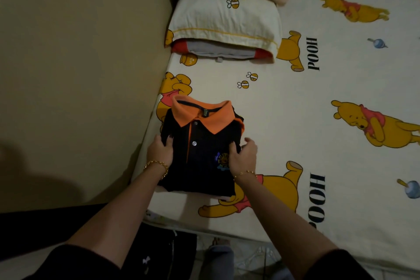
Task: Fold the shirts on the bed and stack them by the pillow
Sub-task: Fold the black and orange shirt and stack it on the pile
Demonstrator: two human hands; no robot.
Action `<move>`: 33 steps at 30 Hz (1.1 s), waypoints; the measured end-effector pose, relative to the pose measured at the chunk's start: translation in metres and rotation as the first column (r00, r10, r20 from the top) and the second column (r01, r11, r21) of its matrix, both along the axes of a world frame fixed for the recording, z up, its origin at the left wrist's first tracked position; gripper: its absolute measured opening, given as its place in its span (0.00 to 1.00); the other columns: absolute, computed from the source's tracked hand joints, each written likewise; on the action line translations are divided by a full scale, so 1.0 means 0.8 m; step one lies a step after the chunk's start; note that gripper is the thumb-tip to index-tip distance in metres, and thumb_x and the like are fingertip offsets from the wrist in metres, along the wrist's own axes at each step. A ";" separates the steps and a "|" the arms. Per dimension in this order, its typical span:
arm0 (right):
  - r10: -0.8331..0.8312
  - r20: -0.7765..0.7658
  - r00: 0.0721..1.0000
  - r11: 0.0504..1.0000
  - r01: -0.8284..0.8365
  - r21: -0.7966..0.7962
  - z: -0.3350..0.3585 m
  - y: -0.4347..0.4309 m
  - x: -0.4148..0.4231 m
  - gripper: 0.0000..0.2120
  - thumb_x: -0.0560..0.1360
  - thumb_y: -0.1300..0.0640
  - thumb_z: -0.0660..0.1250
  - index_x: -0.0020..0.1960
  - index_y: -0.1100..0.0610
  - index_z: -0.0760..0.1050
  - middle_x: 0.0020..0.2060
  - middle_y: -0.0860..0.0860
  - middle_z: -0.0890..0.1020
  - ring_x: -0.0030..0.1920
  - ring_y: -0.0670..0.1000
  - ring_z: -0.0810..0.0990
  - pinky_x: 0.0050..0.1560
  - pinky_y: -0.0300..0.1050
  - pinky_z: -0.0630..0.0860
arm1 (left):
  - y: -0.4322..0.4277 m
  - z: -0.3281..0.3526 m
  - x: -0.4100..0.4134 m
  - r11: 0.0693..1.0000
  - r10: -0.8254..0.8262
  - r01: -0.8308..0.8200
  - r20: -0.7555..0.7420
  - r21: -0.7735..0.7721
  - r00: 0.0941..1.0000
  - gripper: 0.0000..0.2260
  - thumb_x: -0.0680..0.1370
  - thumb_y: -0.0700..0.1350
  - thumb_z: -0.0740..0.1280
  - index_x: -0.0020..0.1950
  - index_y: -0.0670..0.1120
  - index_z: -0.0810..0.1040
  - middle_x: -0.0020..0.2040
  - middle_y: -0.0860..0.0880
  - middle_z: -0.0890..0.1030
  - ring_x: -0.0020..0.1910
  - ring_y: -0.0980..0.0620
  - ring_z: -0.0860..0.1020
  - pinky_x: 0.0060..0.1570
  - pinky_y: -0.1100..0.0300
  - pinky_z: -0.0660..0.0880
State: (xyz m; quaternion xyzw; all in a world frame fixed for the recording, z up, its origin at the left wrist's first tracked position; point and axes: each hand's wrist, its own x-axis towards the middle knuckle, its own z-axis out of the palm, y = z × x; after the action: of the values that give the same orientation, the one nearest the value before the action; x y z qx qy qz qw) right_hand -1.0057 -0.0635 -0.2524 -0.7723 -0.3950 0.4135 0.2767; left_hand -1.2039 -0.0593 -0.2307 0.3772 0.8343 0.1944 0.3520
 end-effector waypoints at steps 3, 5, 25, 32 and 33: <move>-0.117 0.002 0.993 0.993 0.117 0.008 0.009 0.028 0.013 0.25 0.76 0.44 0.63 0.64 0.61 0.68 0.56 0.56 0.74 0.54 0.55 0.75 0.51 0.48 0.73 | 0.010 -0.001 -0.001 0.999 0.044 -0.045 0.114 0.000 0.993 0.18 0.81 0.52 0.58 0.64 0.40 0.71 0.56 0.43 0.77 0.55 0.42 0.75 0.46 0.56 0.68; -0.141 -0.010 0.990 0.989 0.141 -0.044 0.015 0.054 0.020 0.21 0.76 0.42 0.63 0.54 0.60 0.72 0.47 0.53 0.76 0.46 0.53 0.76 0.41 0.44 0.70 | 0.024 -0.002 -0.004 0.995 0.096 -0.094 0.179 -0.018 0.979 0.20 0.80 0.54 0.58 0.62 0.40 0.72 0.54 0.43 0.77 0.54 0.42 0.76 0.48 0.55 0.70; -0.191 -0.018 0.981 0.954 0.190 0.230 0.008 0.062 -0.010 0.19 0.79 0.57 0.58 0.69 0.59 0.64 0.69 0.54 0.68 0.69 0.52 0.66 0.68 0.42 0.61 | 0.041 -0.014 0.004 0.962 -0.042 0.079 -0.144 0.263 0.989 0.24 0.79 0.46 0.62 0.73 0.43 0.62 0.72 0.43 0.66 0.70 0.44 0.65 0.66 0.49 0.65; 0.216 0.405 0.888 0.913 -0.331 0.239 -0.058 0.007 -0.050 0.36 0.77 0.41 0.47 0.78 0.58 0.44 0.77 0.52 0.45 0.77 0.48 0.41 0.75 0.54 0.40 | 0.025 -0.069 0.019 0.863 -0.407 0.464 -0.269 0.200 0.873 0.29 0.78 0.60 0.46 0.77 0.54 0.42 0.78 0.54 0.43 0.77 0.52 0.44 0.73 0.44 0.47; 0.219 0.394 0.893 0.911 -0.331 0.245 -0.069 0.010 -0.047 0.36 0.76 0.40 0.47 0.78 0.58 0.44 0.77 0.51 0.45 0.76 0.47 0.41 0.76 0.54 0.41 | 0.025 -0.082 0.019 0.870 -0.405 0.445 -0.206 0.214 0.891 0.29 0.78 0.61 0.46 0.76 0.54 0.41 0.77 0.55 0.42 0.77 0.52 0.43 0.74 0.43 0.49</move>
State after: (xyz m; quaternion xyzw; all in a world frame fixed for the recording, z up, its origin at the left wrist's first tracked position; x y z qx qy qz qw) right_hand -1.0433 -0.0553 -0.3076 -0.7177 -0.6043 0.2351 0.2540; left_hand -1.1886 -0.0392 -0.2964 0.6078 0.7230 0.1881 0.2691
